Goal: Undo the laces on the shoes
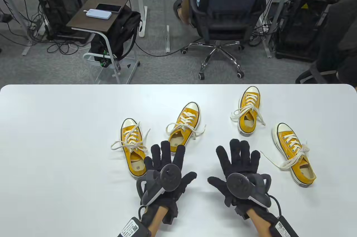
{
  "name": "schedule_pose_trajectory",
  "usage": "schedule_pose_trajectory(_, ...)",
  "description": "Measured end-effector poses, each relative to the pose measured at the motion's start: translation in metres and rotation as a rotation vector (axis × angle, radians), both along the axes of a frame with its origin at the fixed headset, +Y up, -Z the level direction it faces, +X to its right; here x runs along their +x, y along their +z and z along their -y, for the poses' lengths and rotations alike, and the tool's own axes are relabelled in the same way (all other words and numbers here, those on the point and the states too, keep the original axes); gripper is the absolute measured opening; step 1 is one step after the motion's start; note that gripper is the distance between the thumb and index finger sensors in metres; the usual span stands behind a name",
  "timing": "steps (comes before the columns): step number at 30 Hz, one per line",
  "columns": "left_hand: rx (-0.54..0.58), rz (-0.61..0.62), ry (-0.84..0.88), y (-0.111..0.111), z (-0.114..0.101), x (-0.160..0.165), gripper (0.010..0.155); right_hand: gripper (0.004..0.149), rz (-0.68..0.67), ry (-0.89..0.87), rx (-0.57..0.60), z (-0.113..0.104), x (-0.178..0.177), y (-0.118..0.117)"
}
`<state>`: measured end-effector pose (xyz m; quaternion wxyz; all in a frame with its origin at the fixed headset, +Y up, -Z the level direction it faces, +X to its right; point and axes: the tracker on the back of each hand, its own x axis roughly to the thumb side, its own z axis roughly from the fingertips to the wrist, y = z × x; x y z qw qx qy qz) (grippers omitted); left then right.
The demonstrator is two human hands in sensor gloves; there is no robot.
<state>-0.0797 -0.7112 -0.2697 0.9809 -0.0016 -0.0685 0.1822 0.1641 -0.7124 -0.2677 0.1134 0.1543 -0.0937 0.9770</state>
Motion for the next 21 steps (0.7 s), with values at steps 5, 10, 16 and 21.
schedule_pose_trajectory(5, -0.002, -0.009, 0.012, 0.001, 0.0, -0.001, 0.09, 0.093, -0.001, -0.014, -0.011, -0.001, 0.001, -0.001)
schedule_pose_trajectory(10, 0.004, -0.038, 0.033, 0.001, -0.003, -0.006, 0.089, 0.092, 0.001, -0.034, -0.018, -0.001, 0.004, -0.002)
schedule_pose_trajectory(16, -0.013, -0.103, 0.085, -0.001, -0.004, -0.023, 0.089, 0.092, 0.007, -0.038, -0.047, 0.002, 0.006, -0.004)
schedule_pose_trajectory(21, 0.007, -0.203, 0.119, -0.005, -0.013, -0.048, 0.087, 0.092, 0.014, -0.046, -0.062, 0.003, 0.008, -0.006)
